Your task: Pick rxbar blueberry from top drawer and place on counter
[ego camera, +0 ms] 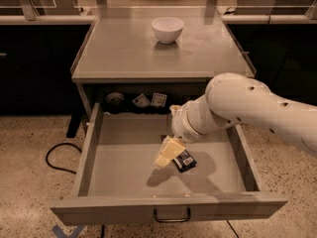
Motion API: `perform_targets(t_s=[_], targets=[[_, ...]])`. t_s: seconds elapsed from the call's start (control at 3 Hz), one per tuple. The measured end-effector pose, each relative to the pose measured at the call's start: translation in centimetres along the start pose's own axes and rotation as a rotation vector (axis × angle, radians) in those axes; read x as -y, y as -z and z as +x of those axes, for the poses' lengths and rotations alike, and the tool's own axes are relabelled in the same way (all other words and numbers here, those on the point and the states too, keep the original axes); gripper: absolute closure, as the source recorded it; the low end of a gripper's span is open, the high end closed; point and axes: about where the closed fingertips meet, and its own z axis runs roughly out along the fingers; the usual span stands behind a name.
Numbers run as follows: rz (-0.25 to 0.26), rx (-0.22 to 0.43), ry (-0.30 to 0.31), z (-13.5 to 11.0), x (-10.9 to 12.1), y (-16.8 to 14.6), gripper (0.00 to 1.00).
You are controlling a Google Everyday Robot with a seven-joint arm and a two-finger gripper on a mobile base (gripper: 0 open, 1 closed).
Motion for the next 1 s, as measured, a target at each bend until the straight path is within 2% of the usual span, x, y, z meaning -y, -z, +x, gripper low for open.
perform_targets(t_s=[0.33, 1.0], targets=[[0.121, -0.006, -0.101, 2.3, 5.63, -0.76, 0.0], [0.139, -0.007, -0.122, 2.65, 6.14, -0.51, 0.0]])
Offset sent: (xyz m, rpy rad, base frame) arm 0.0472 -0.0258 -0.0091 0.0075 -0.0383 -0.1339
